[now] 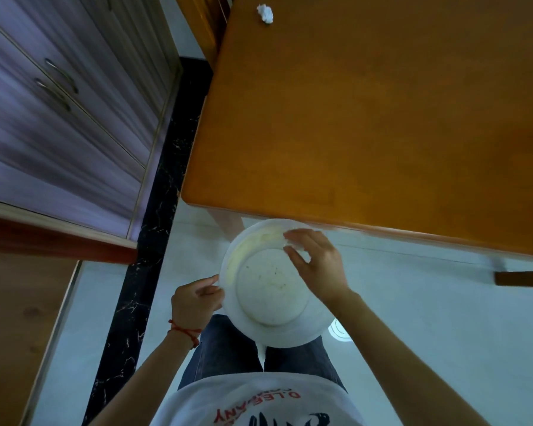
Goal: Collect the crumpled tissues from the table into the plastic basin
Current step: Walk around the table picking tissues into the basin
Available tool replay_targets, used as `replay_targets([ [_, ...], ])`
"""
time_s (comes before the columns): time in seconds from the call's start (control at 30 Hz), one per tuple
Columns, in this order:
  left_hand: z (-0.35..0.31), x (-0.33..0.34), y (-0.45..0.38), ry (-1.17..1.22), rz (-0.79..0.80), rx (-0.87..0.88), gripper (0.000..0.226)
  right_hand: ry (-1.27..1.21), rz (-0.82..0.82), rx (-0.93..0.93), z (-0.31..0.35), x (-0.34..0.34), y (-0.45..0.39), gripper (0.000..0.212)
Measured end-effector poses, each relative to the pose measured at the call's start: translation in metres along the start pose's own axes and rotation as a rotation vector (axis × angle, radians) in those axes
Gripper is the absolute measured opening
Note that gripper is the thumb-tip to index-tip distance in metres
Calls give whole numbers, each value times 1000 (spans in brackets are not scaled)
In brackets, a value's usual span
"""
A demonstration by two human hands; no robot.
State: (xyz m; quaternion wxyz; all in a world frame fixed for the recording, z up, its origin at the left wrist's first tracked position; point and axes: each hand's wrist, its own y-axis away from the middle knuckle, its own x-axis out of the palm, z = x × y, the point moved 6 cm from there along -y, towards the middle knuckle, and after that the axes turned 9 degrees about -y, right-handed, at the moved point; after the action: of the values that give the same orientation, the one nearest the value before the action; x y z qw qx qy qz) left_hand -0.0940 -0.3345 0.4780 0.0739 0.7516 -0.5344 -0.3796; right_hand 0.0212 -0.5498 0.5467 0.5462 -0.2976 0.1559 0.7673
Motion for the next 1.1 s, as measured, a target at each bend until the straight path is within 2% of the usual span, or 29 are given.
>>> replay_targets([
  [0.13,7,1,-7,8,38,-28,37,2,133,182,-5,13,34,45],
  [0.2,7,1,-10,3,57,-25,37,31,132,235,-7,13,45,50],
  [0.27,6,0,-12,6,67,-20,36,45,50,261,-8,5,55,49],
  [0.4,-2,1,-15,-29,103,38,35,90,-251,348,-15,-22,85,45],
  [0.47,-11,2,-16,-54,119,89,34,122,-392,468,-22,-35,107,42],
  [0.6,-27,12,-14,-127,197,199,28,-142,-523,856,-38,-40,161,48],
  [0.7,-37,24,-13,-158,266,239,29,-338,-582,1021,-42,-36,196,40],
  [0.83,-52,48,-2,-220,378,282,36,-389,-635,1101,-39,-36,236,29],
  [1.1,-92,126,61,-349,592,393,41,-496,-970,1141,-33,-61,340,26],
])
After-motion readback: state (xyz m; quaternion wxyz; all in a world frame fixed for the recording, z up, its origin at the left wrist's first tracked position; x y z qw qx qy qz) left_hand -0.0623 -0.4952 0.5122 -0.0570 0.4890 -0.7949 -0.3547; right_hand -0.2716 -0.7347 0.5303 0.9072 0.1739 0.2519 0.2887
